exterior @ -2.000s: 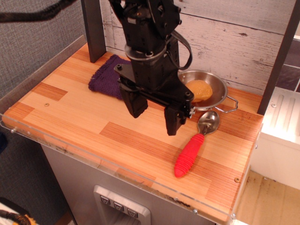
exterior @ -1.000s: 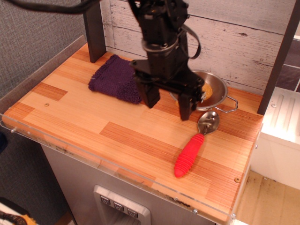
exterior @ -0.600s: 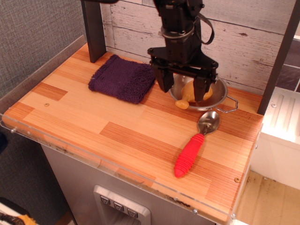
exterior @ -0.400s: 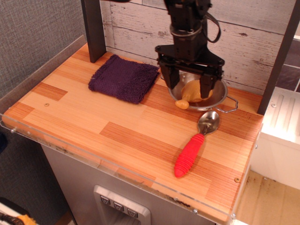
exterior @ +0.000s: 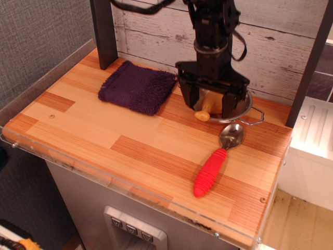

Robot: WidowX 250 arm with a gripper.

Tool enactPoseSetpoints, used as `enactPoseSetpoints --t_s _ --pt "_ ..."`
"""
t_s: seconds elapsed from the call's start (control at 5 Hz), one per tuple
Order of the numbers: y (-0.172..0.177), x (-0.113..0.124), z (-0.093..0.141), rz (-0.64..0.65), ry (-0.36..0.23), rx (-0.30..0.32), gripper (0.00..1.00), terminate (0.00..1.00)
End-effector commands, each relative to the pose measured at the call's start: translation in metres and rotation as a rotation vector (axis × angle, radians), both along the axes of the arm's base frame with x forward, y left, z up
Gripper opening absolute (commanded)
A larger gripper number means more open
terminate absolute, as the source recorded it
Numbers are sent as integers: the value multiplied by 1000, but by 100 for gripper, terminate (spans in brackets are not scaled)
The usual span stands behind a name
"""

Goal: Put the drumstick on the purple cloth.

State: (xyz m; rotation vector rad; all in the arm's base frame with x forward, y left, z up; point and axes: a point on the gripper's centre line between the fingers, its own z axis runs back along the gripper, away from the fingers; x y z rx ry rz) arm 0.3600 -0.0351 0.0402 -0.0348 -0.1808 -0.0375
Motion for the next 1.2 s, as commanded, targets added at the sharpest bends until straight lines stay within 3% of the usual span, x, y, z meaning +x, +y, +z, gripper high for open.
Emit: enactPoseSetpoints --t_s 0.0,0.2,0.4,0.6,1.0 --pt "4 -1 -5 -6 -1 16 100 0" --pt "6 -1 -4 -10 -13 9 100 0" --pt "7 -1 1 -14 -32 -5 0 0" --pt "5 -1 9 -31 -45 -9 0 0" --pt "7 1 52 -82 -144 -26 0 0"
